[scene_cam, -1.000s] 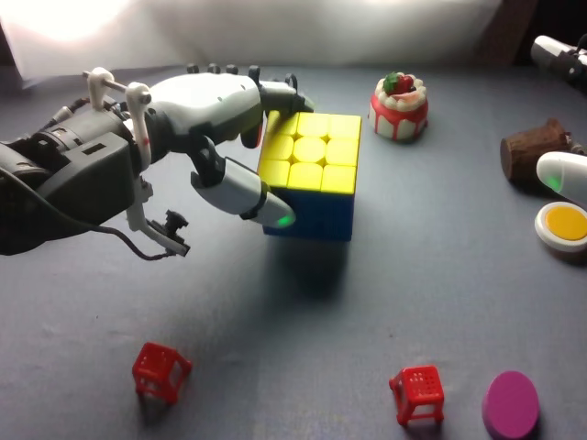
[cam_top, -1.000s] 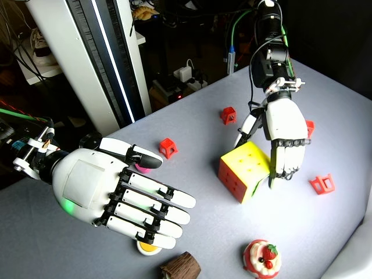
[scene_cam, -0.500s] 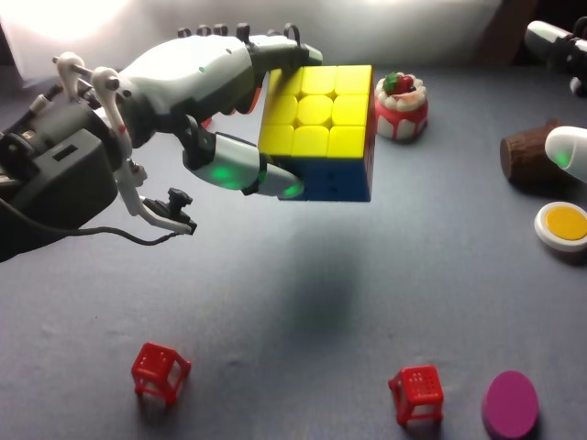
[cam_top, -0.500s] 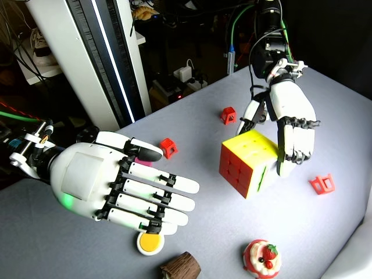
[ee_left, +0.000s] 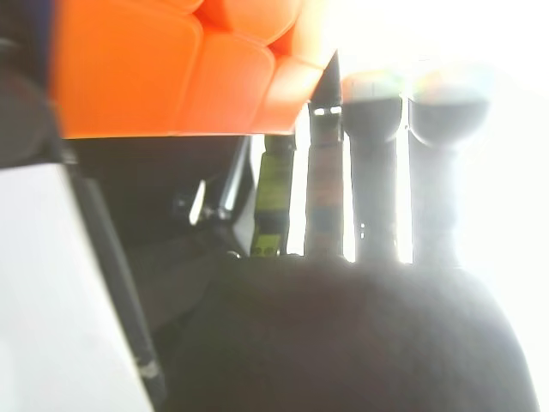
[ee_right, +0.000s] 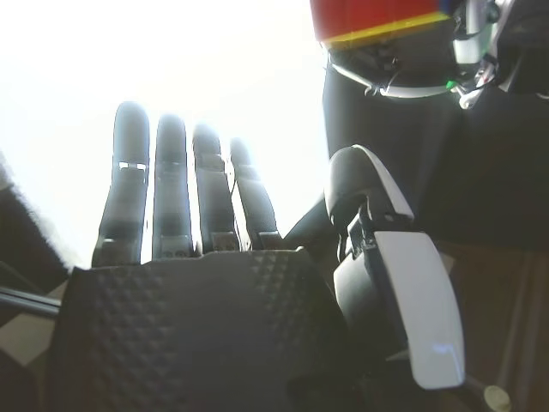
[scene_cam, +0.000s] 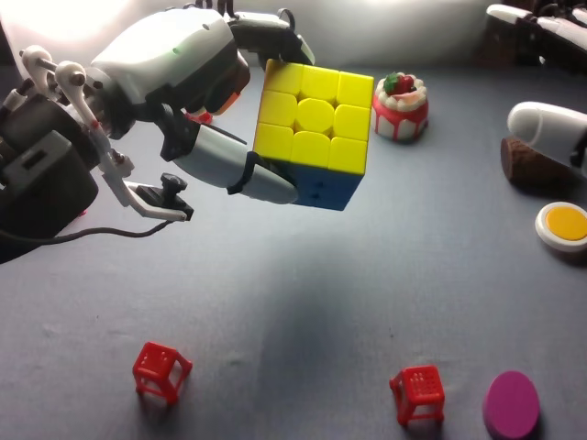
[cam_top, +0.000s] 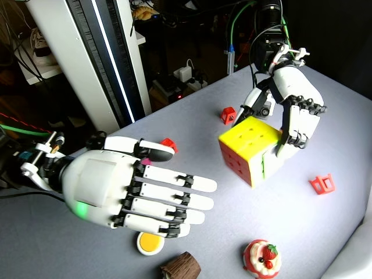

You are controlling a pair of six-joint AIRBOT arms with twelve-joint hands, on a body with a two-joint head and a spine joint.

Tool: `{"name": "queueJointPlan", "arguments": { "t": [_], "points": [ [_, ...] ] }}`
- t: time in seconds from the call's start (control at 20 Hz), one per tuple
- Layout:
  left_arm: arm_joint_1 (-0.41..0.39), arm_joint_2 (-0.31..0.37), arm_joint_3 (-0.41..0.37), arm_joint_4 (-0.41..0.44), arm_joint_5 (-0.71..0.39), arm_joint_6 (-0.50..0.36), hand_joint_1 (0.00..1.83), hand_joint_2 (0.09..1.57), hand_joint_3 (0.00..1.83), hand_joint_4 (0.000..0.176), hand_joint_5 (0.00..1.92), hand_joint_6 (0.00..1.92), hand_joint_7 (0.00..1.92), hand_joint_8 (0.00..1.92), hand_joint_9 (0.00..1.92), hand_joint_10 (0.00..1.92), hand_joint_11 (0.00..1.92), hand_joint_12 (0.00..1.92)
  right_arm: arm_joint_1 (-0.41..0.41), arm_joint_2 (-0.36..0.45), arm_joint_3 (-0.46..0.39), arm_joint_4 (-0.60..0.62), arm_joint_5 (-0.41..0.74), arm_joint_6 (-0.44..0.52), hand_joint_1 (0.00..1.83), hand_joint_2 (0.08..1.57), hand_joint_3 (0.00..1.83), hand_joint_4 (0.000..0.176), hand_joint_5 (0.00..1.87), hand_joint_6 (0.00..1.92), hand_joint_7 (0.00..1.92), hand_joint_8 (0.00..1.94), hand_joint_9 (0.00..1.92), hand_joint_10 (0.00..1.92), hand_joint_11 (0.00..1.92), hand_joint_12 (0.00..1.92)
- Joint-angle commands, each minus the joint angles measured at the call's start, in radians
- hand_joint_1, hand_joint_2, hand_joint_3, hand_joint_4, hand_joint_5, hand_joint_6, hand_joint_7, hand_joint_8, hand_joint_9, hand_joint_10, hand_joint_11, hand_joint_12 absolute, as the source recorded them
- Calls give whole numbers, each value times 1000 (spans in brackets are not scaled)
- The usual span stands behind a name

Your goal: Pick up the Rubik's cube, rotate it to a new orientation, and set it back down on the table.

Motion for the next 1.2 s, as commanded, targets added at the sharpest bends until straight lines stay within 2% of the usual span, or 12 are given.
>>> {"name": "queueJointPlan", "arguments": {
  "t": [0.0,0.1,0.15,0.2,0.3,0.4,0.5,0.55,0.65,0.85,1.05,1.15],
  "points": [
    [-12,7,-2,-4,-182,-19,1175,780,724,0,1003,1921,1042,1921,1100,1921,1202,1921,25,-11,14,1,123,5,77,1354,0,0,109,232,318,48,0,948,0,1445],
    [-13,8,-4,-1,-185,-19,1192,768,730,0,1015,1921,1097,1921,1179,1921,1281,1921,42,-32,34,-9,123,5,91,1339,0,0,70,352,289,28,0,878,0,1320],
    [-13,8,-4,-1,-188,-19,1050,743,1095,0,844,1838,1039,1921,1115,1921,1220,1921,47,-39,41,-12,122,5,71,1347,0,0,31,408,258,12,0,824,0,1315],
    [-12,8,-4,2,-193,-22,1142,747,813,0,982,1918,1078,1921,1162,1921,1268,1921,53,-51,51,-15,122,5,101,1339,0,0,28,444,225,1,0,753,0,1230],
    [-9,8,-8,9,-210,-26,1171,772,750,0,984,1921,1126,1921,1215,1921,1308,1921,66,-73,72,-26,120,5,42,1347,1,0,0,410,162,8,0,534,0,944],
    [-7,9,-11,12,-226,-29,1024,760,1144,0,786,1833,1021,1921,1109,1921,1219,1921,79,-92,90,-39,113,5,64,1353,2,0,13,237,97,7,0,500,0,524],
    [-7,11,-12,15,-236,-32,1020,774,1135,0,769,1827,990,1921,1091,1921,1204,1921,86,-107,103,-45,106,5,65,1355,1,0,16,174,98,7,0,547,0,589],
    [-5,13,-16,15,-250,-32,1127,839,707,0,968,1917,1116,1921,1235,1921,1358,1921,92,-123,119,-52,102,5,128,1344,0,0,41,162,110,9,0,473,0,609],
    [-3,18,-21,15,-269,-32,1134,698,1275,0,833,1816,905,1921,1118,1921,1258,1921,98,-141,136,-63,93,5,69,1357,2,0,12,118,55,4,0,117,0,197],
    [-3,22,-25,20,-301,-44,1324,762,753,0,923,1920,1134,1921,1268,1921,1396,1921,104,-166,154,-74,87,5,83,1338,0,0,92,111,180,12,2,429,0,584],
    [-6,23,-29,30,-305,-44,1319,739,748,0,996,1921,1182,1921,1290,1921,1407,1921,114,-179,161,-97,66,5,121,1340,1,0,33,57,173,6,0,279,0,43],
    [-7,23,-29,34,-305,-44,1299,735,743,0,956,1921,1126,1921,1232,1921,1353,1921,120,-192,169,-117,53,5,46,1348,4,0,34,51,119,13,0,92,0,1]
  ]
}}
